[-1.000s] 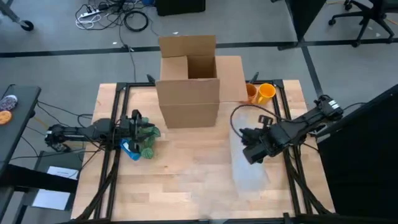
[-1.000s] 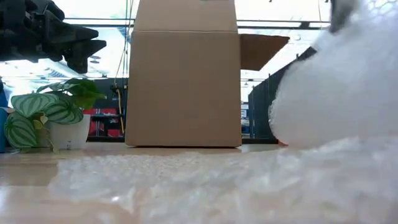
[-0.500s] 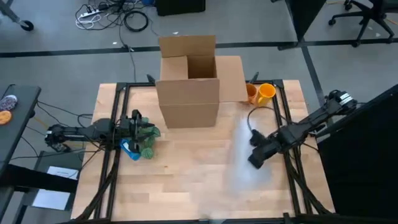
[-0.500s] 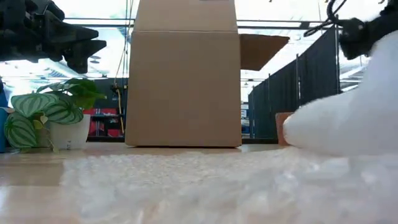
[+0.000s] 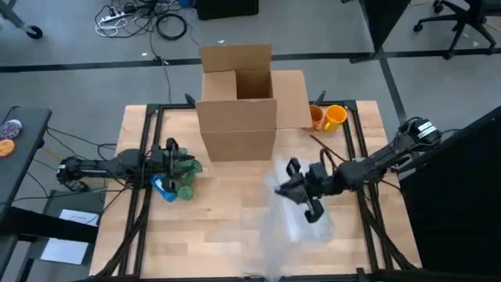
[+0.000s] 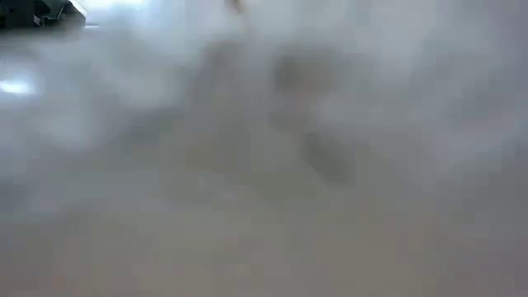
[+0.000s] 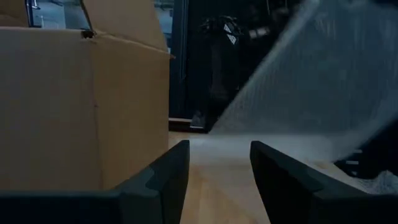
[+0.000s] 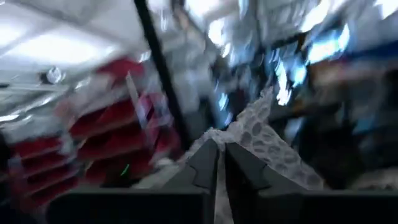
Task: Wrap mug
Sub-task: Wrap the yellow mug with the bubble wrap
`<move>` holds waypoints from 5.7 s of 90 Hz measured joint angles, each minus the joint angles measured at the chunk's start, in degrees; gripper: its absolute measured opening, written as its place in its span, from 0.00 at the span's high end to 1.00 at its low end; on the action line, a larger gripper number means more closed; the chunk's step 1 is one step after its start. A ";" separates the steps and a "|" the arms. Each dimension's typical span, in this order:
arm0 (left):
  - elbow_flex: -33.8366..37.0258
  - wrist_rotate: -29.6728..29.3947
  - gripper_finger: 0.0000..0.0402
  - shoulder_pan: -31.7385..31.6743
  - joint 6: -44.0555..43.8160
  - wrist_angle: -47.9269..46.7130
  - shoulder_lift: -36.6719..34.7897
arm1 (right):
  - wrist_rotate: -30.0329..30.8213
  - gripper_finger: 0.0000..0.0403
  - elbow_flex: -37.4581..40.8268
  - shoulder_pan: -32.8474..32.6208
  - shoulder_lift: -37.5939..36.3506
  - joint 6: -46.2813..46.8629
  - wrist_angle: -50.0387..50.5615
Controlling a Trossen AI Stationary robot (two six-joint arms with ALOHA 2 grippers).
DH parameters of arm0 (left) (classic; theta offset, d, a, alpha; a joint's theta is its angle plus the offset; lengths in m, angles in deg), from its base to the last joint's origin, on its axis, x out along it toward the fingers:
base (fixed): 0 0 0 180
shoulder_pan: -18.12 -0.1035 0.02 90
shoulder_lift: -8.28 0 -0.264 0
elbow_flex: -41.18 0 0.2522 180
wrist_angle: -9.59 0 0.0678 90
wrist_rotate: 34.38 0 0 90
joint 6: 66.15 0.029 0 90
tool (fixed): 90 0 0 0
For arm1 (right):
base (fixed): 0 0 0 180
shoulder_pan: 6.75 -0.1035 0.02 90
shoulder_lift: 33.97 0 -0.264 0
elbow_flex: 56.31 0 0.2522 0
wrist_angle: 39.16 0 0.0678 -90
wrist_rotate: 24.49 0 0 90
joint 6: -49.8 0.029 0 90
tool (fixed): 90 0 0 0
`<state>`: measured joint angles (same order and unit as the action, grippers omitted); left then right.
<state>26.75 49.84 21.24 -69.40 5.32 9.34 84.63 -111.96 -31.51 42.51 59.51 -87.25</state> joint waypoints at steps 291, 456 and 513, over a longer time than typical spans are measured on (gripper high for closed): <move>-0.02 0.00 0.61 0.01 -0.02 0.01 0.00 | -38.50 0.59 -71.58 10.54 43.79 10.18 108.02; 0.20 18.60 0.61 3.62 -12.01 36.41 25.24 | -16.42 0.98 -49.03 -2.62 43.92 29.47 114.72; -9.97 10.07 0.61 16.60 -4.46 56.90 60.72 | -7.71 0.97 -52.66 -3.13 43.92 25.04 122.19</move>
<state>16.78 59.92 37.84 -73.86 62.22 70.07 76.92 -164.62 -34.64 86.43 84.55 34.94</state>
